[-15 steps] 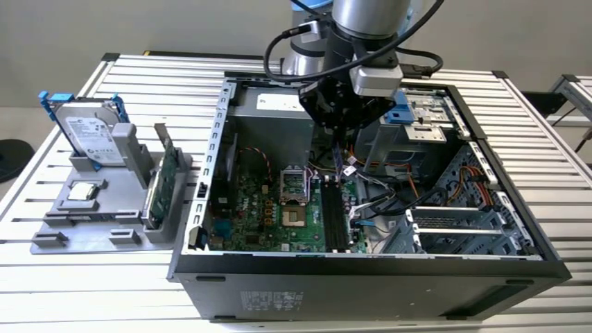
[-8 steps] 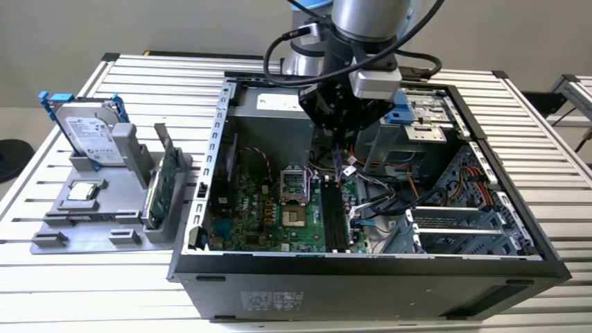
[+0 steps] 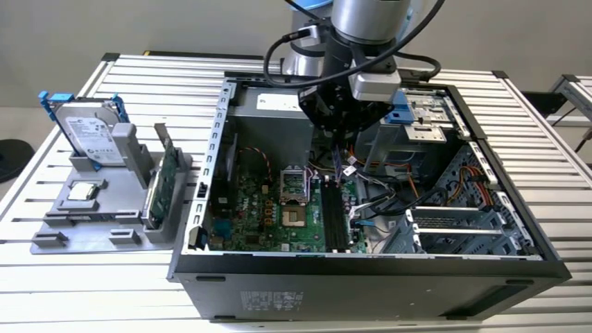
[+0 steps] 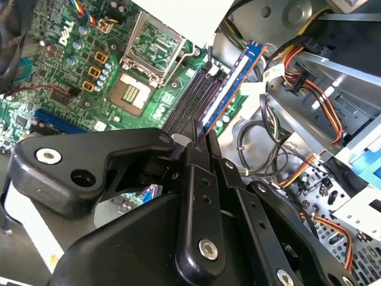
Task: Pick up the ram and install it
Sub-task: 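Insert the ram into the slot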
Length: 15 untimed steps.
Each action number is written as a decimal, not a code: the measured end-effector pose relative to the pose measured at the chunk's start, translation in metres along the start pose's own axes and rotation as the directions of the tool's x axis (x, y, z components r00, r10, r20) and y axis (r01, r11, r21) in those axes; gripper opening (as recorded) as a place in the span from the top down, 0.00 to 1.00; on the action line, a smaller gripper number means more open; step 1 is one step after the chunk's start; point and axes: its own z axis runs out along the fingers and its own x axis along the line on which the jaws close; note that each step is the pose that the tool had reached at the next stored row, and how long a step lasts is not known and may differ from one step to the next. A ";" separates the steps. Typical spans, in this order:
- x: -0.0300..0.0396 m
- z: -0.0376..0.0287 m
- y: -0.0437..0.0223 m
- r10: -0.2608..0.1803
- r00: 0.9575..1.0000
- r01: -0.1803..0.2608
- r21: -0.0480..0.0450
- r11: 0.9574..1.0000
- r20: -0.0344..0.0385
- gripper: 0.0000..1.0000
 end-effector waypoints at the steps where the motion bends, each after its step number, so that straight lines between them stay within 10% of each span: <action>1: 0.0000 0.0001 0.0000 0.000 1.000 0.000 0.000 1.000 0.000 1.00; 15: 0.0001 0.0034 -0.0001 0.000 1.000 0.000 0.000 1.000 0.000 1.00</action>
